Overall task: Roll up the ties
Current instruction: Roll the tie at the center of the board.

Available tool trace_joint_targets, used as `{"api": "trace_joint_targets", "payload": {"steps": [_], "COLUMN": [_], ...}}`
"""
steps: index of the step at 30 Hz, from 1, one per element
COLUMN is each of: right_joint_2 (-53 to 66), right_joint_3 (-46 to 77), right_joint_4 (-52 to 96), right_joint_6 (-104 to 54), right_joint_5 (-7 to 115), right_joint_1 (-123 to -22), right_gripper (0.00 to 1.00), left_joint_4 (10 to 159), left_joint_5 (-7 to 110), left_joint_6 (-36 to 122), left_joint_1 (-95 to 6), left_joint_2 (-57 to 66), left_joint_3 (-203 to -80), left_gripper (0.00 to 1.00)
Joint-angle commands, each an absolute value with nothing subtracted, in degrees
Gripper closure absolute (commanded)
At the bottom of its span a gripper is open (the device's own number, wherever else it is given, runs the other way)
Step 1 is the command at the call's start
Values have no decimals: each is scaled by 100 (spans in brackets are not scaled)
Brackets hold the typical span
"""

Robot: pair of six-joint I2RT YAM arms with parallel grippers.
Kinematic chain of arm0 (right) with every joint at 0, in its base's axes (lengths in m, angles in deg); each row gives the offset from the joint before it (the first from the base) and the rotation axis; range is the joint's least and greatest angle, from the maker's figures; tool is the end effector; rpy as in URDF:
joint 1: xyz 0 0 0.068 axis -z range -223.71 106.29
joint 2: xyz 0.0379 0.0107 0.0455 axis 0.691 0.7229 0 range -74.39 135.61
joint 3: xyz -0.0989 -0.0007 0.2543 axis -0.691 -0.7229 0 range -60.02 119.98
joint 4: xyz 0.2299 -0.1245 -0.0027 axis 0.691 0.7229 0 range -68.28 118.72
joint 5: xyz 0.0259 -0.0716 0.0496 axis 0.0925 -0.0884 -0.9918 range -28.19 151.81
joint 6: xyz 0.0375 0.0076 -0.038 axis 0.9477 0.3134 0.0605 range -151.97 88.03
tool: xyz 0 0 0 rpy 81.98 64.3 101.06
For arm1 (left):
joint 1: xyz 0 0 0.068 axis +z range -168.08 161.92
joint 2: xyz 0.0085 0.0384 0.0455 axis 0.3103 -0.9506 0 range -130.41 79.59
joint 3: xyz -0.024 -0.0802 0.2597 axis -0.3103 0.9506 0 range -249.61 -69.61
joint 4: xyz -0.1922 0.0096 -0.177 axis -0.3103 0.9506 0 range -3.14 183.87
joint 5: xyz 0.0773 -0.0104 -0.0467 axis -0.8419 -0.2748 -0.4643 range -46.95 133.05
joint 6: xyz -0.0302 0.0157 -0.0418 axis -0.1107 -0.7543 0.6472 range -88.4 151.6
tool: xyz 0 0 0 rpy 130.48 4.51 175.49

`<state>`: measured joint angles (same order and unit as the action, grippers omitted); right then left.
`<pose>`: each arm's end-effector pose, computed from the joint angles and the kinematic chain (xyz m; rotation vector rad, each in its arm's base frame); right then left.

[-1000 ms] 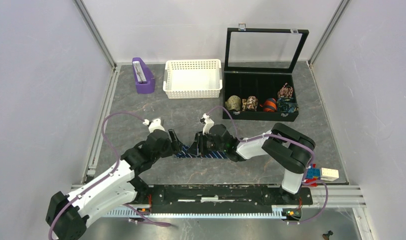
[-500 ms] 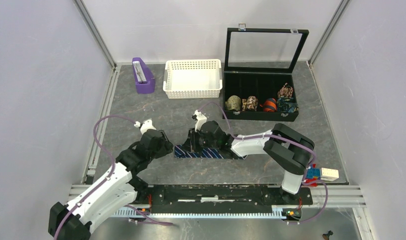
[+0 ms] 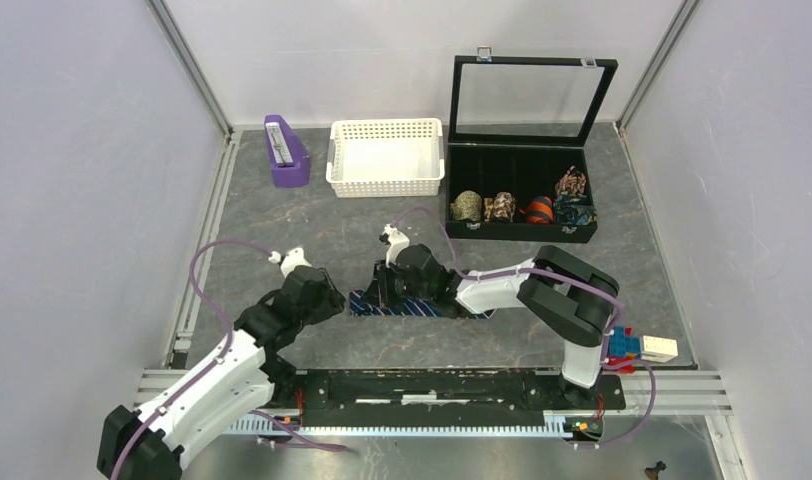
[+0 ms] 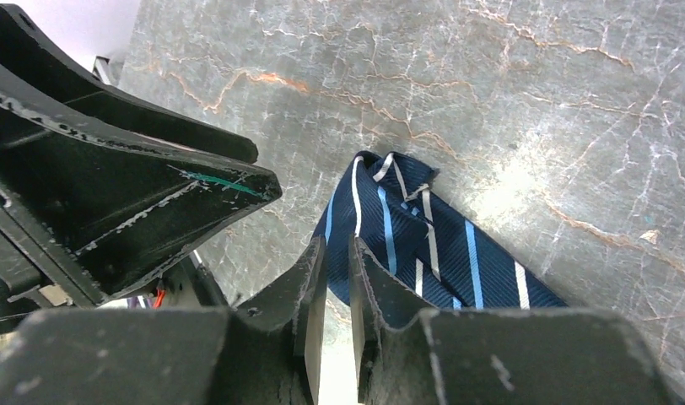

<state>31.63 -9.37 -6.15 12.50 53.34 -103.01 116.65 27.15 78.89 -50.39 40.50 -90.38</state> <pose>0.1886 0.3281 0.1493 -0.3990 2.2654 1.2021 0.1225 -0.0659 0.1794 -0.4382 2.3533 -0.3292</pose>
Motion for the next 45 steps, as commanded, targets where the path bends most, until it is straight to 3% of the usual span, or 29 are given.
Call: {"api": "trace_joint_targets", "payload": {"steps": [1,26,45], "right_joint_2": [3266,3185,3327], "right_joint_3": [-899,-1485,-1285], "right_joint_4": [-730,-1053,-1054], "right_joint_6": [1103,1113,1110], "right_joint_5": [5408,5376,5213], "right_joint_1": [-10330,-10119,-10057], "right_gripper": [78,80,80], "left_joint_4": [11241,9053,7887], "left_joint_5": [2874,4045,4145], "left_joint_6": [8082,7857,7846], "left_joint_1": [-5007,-5007,-5007], "left_joint_2": [4110,4218,4207], "left_joint_3": [-8956,-7920,-7259], "left_gripper": [43,39,46]}}
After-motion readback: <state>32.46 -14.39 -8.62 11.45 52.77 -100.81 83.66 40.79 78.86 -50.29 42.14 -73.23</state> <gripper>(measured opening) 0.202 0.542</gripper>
